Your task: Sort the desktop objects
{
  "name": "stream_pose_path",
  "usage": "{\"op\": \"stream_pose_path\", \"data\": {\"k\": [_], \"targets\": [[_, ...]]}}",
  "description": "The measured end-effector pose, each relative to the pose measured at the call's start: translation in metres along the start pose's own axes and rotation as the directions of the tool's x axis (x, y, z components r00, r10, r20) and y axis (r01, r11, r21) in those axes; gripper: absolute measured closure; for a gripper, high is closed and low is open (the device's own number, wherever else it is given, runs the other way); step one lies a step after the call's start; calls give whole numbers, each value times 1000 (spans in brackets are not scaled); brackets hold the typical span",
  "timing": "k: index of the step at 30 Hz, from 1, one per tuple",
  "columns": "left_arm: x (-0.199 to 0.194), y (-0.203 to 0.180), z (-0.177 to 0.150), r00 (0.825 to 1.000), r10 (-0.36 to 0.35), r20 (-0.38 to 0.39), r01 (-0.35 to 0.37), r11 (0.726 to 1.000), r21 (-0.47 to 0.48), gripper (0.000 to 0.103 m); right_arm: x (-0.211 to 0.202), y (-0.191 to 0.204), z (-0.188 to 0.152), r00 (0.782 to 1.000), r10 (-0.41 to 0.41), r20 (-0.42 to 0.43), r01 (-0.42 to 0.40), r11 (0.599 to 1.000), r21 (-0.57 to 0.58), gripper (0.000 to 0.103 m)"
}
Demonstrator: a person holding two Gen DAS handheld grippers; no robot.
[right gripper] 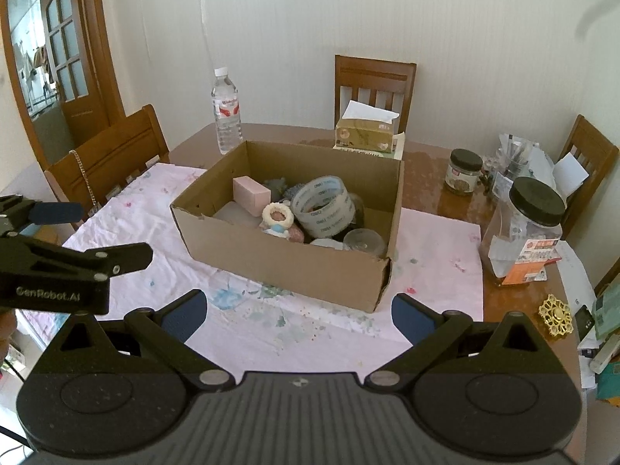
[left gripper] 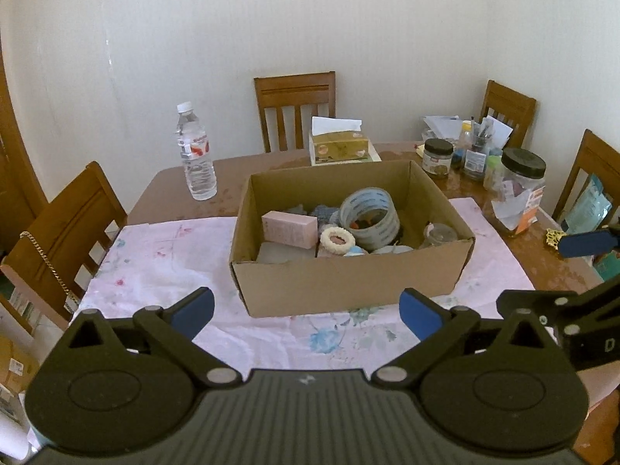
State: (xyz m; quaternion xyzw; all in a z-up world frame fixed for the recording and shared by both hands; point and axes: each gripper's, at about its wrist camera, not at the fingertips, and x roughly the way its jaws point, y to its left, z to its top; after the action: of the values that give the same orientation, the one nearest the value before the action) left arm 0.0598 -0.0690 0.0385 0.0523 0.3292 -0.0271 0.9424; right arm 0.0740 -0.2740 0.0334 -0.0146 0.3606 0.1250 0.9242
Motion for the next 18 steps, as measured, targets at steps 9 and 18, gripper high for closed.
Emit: {"op": "stream_pose_path", "data": {"k": [9, 18], "targets": [[0, 4, 1, 999, -12, -50, 10, 999, -36, 1, 1, 8, 4, 1000, -9, 9, 9, 1000, 7, 0], [12, 14, 3, 993, -40, -112, 32, 997, -74, 1, 5, 13, 10, 1000, -25, 7, 25, 1000, 6, 0]]}}
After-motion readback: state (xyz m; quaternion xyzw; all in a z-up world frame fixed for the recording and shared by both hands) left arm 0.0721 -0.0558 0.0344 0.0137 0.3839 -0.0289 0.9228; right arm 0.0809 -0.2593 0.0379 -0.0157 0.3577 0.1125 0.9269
